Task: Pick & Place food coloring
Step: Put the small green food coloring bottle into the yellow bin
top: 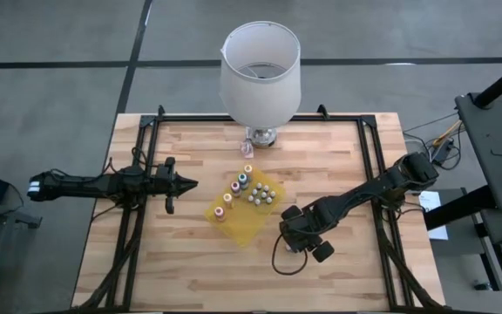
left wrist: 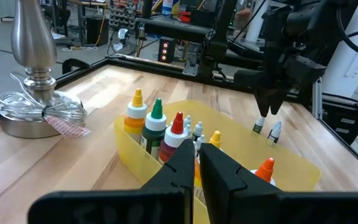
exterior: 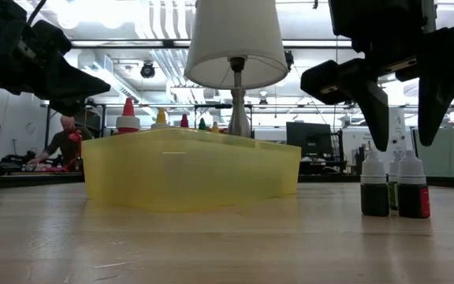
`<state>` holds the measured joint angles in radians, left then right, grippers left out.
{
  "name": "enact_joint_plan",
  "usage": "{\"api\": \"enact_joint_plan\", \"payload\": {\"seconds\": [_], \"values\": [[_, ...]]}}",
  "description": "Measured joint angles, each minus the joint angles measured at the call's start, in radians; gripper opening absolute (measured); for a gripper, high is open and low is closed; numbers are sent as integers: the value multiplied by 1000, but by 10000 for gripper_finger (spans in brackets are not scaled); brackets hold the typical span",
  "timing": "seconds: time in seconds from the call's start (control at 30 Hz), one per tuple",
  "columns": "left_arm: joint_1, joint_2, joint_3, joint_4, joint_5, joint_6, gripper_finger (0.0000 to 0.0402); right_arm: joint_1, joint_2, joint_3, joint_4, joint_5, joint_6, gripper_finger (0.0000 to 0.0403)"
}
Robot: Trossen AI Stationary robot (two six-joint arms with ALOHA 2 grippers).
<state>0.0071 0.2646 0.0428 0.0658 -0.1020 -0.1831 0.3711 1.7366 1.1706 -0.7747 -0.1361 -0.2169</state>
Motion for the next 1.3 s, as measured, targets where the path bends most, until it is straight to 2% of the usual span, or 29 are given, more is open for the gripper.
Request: {"api": "enact_joint_plan", "payload": {"seconds": [0.7,1.13,1.3], "values": [[0,0,0,0,0,0,0,-14,0,-83,68,5,7,141],[0,0,0,0,0,0,0,-16,1,-93,121,5,7,122],[0,0,0,0,0,0,0,-16,1,-93,123,5,7,100]]}}
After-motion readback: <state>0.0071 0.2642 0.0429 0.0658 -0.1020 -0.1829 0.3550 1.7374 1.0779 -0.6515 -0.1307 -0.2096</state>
